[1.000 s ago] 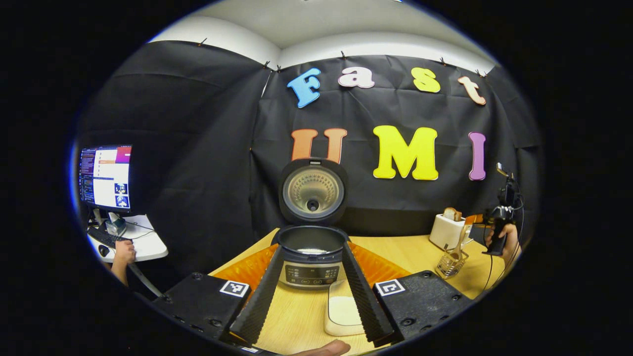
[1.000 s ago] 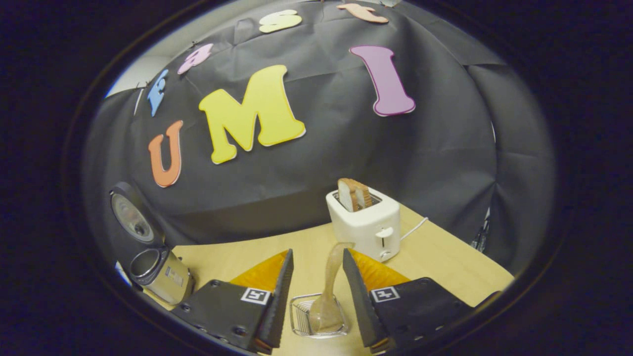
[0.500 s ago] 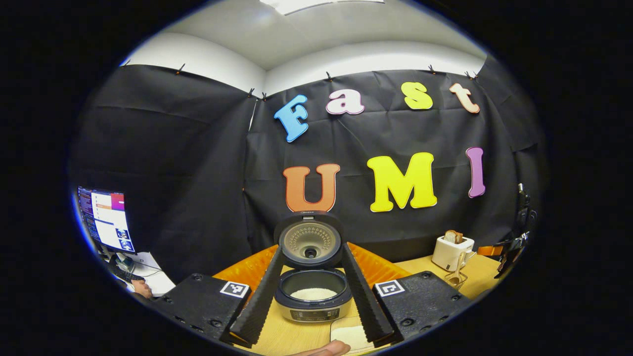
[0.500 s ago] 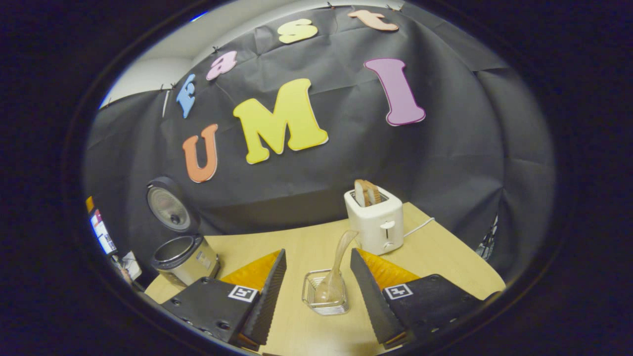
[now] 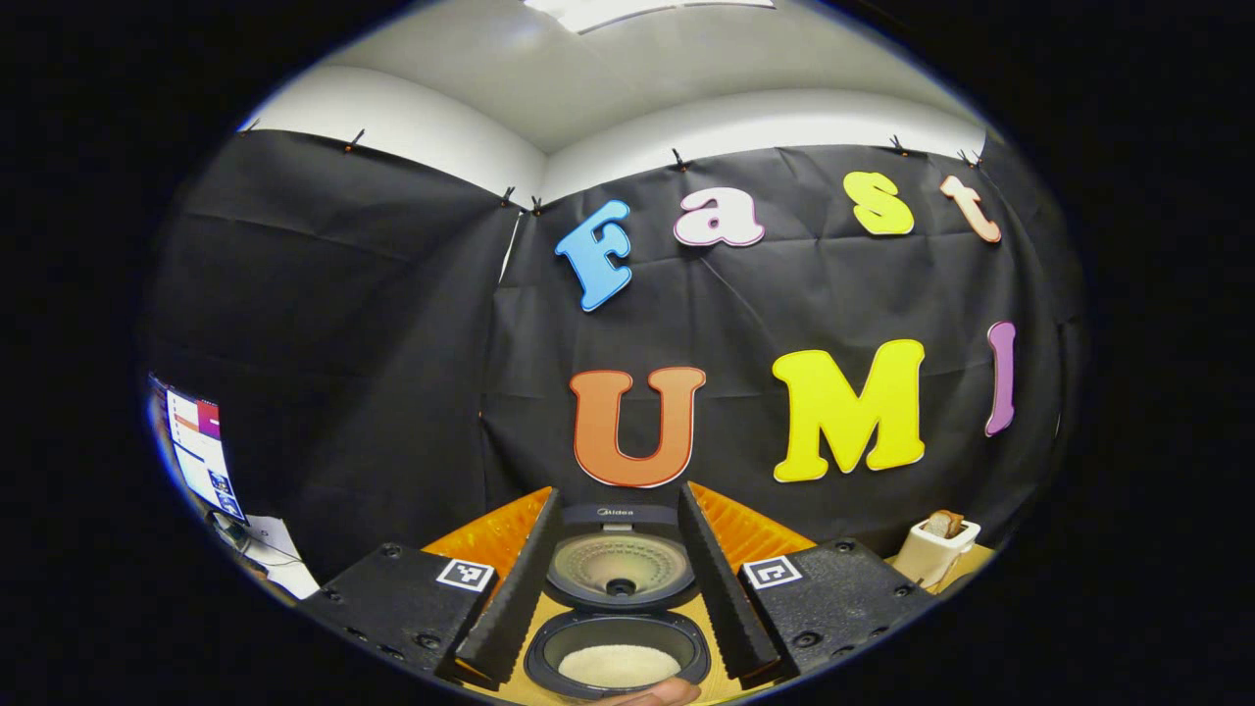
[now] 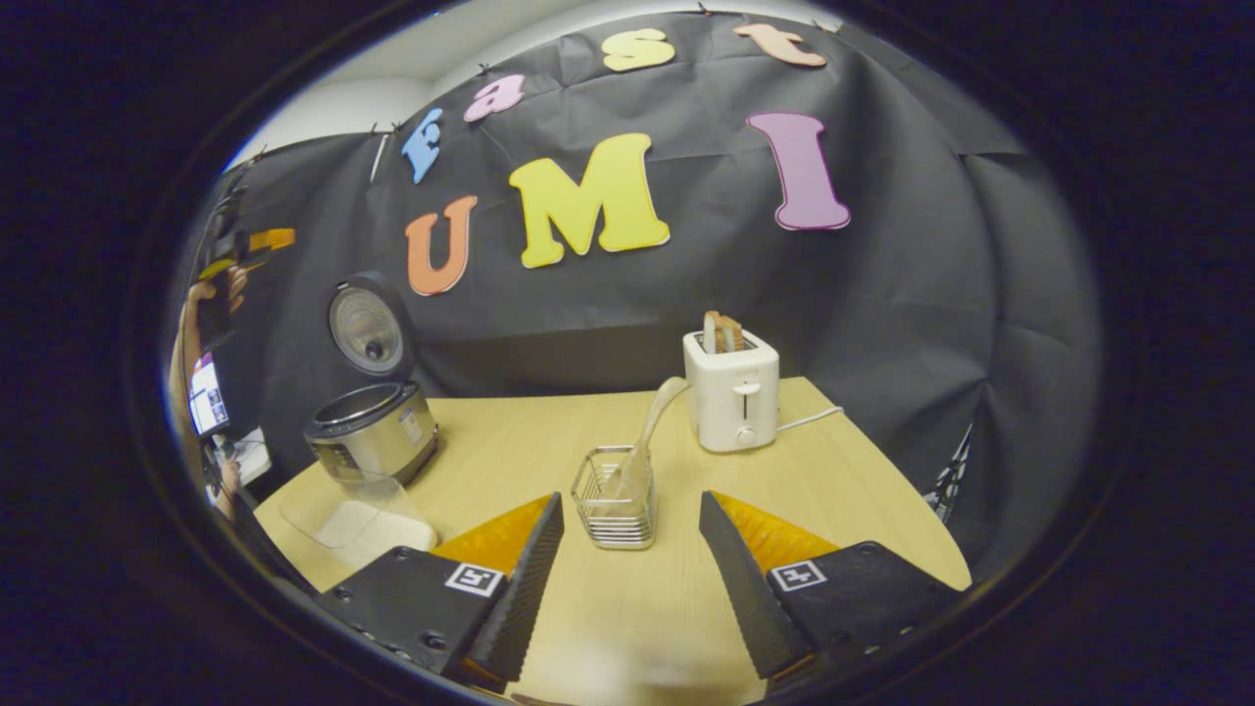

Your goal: Close the left gripper, press the button to open the rice cooker; take a wooden spoon from the chopstick holder with the right hand, scoop a spoonful of rice and pour it into the rice cooker, then put the wooden spoon back into the chopstick holder.

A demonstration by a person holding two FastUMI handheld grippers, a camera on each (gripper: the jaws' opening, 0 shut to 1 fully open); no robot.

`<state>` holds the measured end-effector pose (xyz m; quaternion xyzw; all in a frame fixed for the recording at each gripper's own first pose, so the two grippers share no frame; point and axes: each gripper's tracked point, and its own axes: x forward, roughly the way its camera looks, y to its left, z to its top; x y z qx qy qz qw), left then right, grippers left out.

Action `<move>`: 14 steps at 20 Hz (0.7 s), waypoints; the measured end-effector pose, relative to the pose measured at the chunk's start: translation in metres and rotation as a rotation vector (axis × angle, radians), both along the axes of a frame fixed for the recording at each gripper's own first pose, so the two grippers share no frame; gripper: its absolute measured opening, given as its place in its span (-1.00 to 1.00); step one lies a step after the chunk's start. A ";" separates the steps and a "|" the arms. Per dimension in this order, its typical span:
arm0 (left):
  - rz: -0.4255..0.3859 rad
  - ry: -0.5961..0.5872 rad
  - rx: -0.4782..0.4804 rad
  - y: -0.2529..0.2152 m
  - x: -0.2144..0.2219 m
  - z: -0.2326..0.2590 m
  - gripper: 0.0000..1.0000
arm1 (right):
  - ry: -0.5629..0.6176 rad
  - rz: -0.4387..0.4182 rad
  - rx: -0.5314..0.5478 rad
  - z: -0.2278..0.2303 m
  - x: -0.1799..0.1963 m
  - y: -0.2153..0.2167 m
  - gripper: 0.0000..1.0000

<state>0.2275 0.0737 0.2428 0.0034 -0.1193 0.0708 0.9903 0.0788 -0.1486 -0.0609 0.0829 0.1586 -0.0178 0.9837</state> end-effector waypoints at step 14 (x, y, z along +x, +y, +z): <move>0.036 -0.073 -0.031 0.034 0.181 0.002 0.53 | -0.360 0.011 -0.285 0.048 -0.018 0.006 0.87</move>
